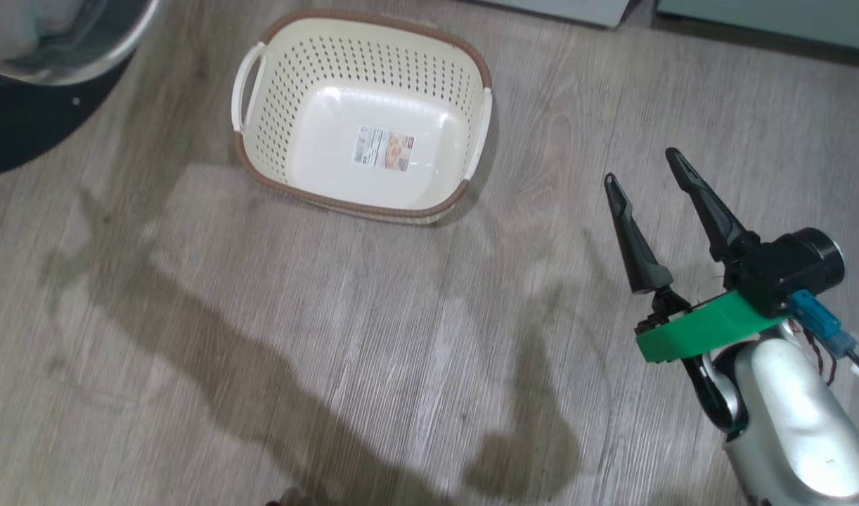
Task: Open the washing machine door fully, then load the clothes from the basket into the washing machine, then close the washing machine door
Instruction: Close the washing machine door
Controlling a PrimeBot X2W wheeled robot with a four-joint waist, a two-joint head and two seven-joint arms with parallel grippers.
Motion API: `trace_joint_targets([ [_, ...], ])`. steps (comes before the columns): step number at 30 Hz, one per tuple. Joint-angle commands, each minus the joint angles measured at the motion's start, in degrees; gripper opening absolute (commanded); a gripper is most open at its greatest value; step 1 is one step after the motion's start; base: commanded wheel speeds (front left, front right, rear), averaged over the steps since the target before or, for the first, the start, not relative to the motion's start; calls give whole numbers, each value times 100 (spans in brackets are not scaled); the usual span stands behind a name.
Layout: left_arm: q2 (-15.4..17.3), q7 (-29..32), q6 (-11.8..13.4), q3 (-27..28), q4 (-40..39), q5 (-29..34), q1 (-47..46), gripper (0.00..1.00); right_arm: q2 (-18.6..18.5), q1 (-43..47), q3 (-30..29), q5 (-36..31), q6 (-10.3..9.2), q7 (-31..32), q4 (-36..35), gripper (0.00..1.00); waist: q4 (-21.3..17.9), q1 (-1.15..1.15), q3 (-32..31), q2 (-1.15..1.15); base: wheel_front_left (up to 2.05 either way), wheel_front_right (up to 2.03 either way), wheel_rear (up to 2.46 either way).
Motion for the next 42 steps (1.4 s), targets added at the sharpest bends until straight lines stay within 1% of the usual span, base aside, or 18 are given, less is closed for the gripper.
trace_joint_targets([
  [1, 224, 101, -33, -106, -93, 8, 179, 0, 76, 63, 158, 44, 0, -53, -148, 100, -2, 0, -101, 0, 0, 0, 0],
  [10, 29, 843, -191, -244, -47, -75, 398, 0, 218, 172, 180, 86, 0, -53, -32, 100, -36, 0, -504, 0, 0, 0, 0],
  [17, -182, 1370, -254, -351, -140, -233, 461, 0, 317, 211, 159, 121, 0, -53, 25, 100, -96, 0, -736, 0, 0, 0, 0],
  [20, -353, 1711, -259, -332, -436, -520, 456, 0, 363, 221, 158, 130, 0, -53, 58, 100, -149, 0, -829, 0, 0, 0, 0],
  [22, -471, 1967, -260, -431, -689, -638, 592, 0, 394, 236, 147, 144, 0, -53, 76, 100, -188, 0, -902, 0, 0, 0, 0],
  [23, -471, 1967, -260, -431, -689, -638, 592, 0, 394, 236, 147, 144, 0, -53, 76, 100, -188, 0, -902, 0, 0, 0, 0],
  [32, -992, 2600, -262, -756, -1528, -1144, 1308, 0, 520, 359, 79, 170, 0, -53, 146, 100, -368, 0, -1180, 0, 0, 0, 0],
  [38, -1324, 2881, -262, -869, -1903, -1516, 1577, 0, 562, 415, 40, 162, 0, -53, 133, 100, -475, 0, -1224, 0, 0, 0, 0],
  [42, -1576, 3055, -262, -1045, -2150, -1665, 1739, 0, 578, 441, 7, 151, 0, -53, 119, 100, -548, 0, -1231, 0, 0, 0, 0],
])
